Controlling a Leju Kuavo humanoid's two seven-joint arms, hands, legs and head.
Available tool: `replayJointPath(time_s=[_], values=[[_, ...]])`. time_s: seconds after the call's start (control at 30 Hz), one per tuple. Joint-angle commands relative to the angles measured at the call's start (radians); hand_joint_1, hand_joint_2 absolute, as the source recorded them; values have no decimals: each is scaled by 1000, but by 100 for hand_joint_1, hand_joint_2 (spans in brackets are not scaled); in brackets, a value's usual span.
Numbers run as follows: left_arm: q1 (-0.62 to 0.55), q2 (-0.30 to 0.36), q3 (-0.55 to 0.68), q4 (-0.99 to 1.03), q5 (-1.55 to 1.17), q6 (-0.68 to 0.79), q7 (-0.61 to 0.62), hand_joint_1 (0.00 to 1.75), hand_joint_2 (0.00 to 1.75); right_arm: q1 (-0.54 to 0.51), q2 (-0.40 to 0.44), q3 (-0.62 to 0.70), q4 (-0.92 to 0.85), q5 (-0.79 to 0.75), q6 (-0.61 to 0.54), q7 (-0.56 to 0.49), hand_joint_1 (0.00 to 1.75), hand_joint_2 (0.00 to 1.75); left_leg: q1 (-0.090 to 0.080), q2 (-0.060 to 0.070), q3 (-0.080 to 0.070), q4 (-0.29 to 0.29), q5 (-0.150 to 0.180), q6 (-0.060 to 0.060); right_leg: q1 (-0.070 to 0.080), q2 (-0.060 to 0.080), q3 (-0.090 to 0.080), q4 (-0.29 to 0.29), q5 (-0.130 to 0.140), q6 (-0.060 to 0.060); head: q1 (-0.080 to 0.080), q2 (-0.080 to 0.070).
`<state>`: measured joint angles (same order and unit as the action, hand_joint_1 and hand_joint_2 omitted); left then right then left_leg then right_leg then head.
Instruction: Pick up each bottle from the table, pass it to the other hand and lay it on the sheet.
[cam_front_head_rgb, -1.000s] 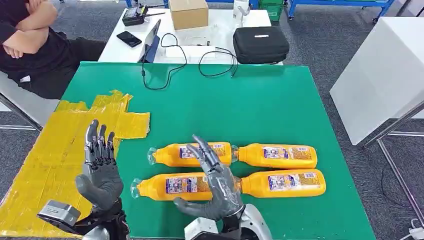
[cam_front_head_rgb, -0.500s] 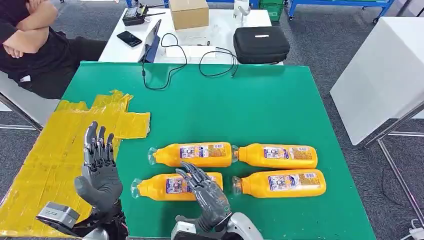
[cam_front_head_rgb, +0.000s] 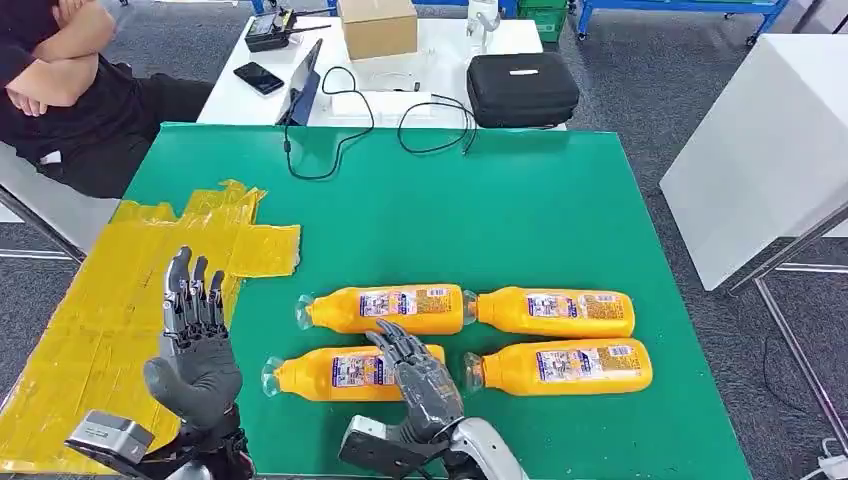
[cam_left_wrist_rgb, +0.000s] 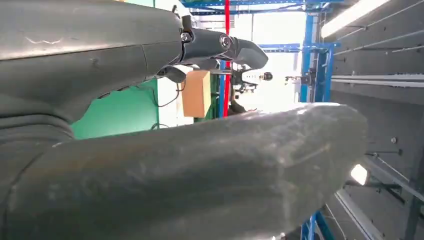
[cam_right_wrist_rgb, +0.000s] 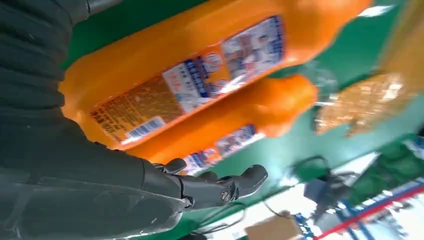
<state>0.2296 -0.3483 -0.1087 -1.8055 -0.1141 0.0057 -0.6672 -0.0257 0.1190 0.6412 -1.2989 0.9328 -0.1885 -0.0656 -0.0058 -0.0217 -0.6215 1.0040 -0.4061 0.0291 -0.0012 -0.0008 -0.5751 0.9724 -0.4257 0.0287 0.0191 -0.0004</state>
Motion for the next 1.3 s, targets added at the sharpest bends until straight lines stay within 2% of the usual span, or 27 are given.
replayJointPath(time_s=[0.03, 0.23, 0.4, 0.43, 0.87, 1.03, 1.07, 1.1, 1.3], values=[[7, 17, 16, 4, 7, -21, 13, 0, 0, -96, 14, -51, 207, 85, 6, 76, 0, 175, 0, 3, 3, -1, -1, -1, 0, 2, 3, -1, 0, 0, 0, 0], [2, 17, 15, 8, 9, -29, 17, 0, 0, -124, 22, -46, 263, 105, 20, 88, 0, 175, 0, 2, 3, -1, -1, -1, 0, 1, 3, -1, 0, 0, 0, 0], [-4, 16, 21, 16, 14, -38, 20, 0, 0, -189, 34, -14, 404, 131, 62, 116, 0, 175, 1, 6, 8, -1, -3, -3, 1, 4, 8, -2, -1, -1, 0, 0], [-4, 15, 23, 16, 15, -39, 21, 0, 0, -193, 35, -13, 418, 133, 57, 118, 0, 175, 0, 4, 4, -1, -1, -1, 0, 2, 3, -1, 0, 0, 0, 0], [-3, 16, 24, 17, 16, -40, 21, 0, 0, -193, 34, -12, 423, 134, 53, 115, 0, 175, 1, 3, 8, -1, -1, -2, 1, 0, 7, -2, -1, 0, 0, 0], [-16, 23, 21, 28, 23, -53, 22, 0, 0, -244, 27, 35, 537, 118, 142, 103, 3, 175, 1, 3, 7, -1, -1, -2, 0, 1, 6, -2, 0, 0, 0, 0], [-19, 25, 21, 33, 26, -56, 21, 0, 0, -250, 25, 44, 554, 111, 146, 80, 136, 175, 1, 3, 7, -1, 0, -1, 0, 1, 5, -2, 0, 0, 0, 0], [-23, 28, 21, 38, 29, -59, 20, 0, 0, -257, 24, 52, 578, 97, 162, 65, 171, 175, 1, 3, 9, -2, -1, -2, 0, 1, 8, -3, 0, 0, 0, 0], [-35, 34, 17, 45, 43, -63, 11, 0, 0, -281, 8, 95, 623, 65, 193, 33, 175, 175, 1, 4, 16, -2, -2, -3, 1, 0, 6, -3, -1, -1, 0, 0]])
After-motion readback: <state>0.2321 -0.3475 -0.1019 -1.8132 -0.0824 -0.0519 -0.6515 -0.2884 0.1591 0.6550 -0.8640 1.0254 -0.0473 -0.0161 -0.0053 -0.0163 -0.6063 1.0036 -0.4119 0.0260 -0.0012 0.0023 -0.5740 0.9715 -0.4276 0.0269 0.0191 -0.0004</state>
